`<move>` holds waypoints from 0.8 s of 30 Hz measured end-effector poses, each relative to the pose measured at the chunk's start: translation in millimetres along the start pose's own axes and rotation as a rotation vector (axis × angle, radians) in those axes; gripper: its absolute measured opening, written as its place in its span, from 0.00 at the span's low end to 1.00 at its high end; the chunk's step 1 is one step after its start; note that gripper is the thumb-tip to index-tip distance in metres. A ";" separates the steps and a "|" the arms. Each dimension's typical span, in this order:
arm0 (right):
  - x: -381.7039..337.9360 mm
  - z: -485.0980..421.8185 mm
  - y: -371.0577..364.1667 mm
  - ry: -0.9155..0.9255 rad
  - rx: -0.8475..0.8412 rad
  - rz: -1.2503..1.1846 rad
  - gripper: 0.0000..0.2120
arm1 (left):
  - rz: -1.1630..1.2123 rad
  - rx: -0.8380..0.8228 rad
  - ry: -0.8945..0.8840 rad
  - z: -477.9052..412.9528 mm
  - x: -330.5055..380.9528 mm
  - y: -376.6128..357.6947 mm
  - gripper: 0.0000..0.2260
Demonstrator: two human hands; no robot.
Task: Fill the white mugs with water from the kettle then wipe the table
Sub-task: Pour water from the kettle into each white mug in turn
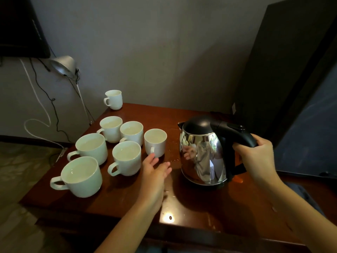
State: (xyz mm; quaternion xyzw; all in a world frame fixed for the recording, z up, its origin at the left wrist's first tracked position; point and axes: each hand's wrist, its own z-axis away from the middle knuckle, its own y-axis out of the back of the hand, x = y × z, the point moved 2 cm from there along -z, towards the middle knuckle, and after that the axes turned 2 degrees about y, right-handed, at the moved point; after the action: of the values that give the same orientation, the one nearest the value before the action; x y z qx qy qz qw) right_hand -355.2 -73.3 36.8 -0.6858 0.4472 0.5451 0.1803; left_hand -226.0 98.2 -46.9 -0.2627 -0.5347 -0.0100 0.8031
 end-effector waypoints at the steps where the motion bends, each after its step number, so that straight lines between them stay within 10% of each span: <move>1: -1.1 -3.4 -0.8 0.005 0.001 0.001 0.13 | -0.039 -0.047 -0.030 9.9 16.0 0.4 0.21; 9: -0.8 -22.7 -22.6 -0.017 -0.013 0.025 0.13 | -0.494 -0.083 -0.457 -57.3 156.4 20.5 0.11; 24: 10.1 -61.4 -49.4 -0.090 0.035 0.060 0.12 | -0.585 0.425 -0.239 -287.9 193.0 105.9 0.08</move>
State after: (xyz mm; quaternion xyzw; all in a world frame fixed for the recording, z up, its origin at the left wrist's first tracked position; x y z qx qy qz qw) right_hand -279.1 -96.2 36.6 -0.6439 0.4683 0.5725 0.1958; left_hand 133.9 116.0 -7.1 0.0740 -0.6674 -0.0972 0.7346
